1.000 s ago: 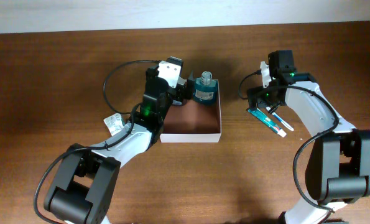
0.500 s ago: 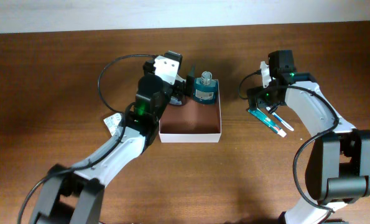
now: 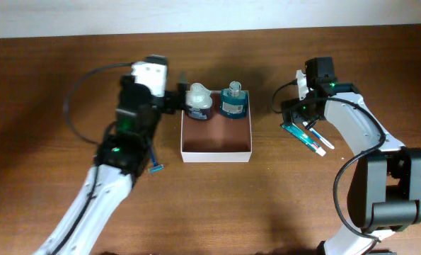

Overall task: Pack container
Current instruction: 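Move the left gripper down onto the green-and-white soap bar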

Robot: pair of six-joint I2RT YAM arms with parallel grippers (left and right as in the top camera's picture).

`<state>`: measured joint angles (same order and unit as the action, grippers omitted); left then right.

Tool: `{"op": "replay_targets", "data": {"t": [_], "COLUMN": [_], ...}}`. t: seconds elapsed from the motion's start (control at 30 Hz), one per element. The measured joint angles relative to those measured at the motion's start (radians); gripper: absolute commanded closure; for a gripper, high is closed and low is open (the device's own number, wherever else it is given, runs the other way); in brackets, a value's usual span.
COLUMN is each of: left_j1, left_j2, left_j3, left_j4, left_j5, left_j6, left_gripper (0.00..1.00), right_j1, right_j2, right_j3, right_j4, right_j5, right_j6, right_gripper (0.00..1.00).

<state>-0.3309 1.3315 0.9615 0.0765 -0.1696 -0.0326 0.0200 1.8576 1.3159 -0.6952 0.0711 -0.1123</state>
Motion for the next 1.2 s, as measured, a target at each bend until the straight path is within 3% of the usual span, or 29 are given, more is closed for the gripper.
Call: {"op": "replay_targets", "data": {"t": [0.23, 0.4, 0.9, 1.2], "left_j1": [0.13, 0.155, 0.154, 0.161], "left_j2": [-0.051, -0.014, 0.103, 0.201], "left_j3": [0.005, 0.005, 0.005, 0.005], "left_j4": [-0.372, -0.526, -0.563, -0.639], "left_j5": [-0.024, -0.029, 0.106, 0.067], "left_j6": [-0.126, -0.19, -0.219, -0.283], "left_gripper": [0.01, 0.01, 0.01, 0.01], "right_j1": [0.0, 0.0, 0.0, 0.0], "right_j2": [0.0, 0.0, 0.0, 0.0], "right_j3": [0.0, 0.0, 0.0, 0.0], "right_j4": [0.0, 0.0, 0.0, 0.0], "right_j5": [0.0, 0.0, 0.0, 0.0], "right_j6": [0.0, 0.0, 0.0, 0.0], "right_gripper": [0.01, 0.01, 0.01, 0.02]}}
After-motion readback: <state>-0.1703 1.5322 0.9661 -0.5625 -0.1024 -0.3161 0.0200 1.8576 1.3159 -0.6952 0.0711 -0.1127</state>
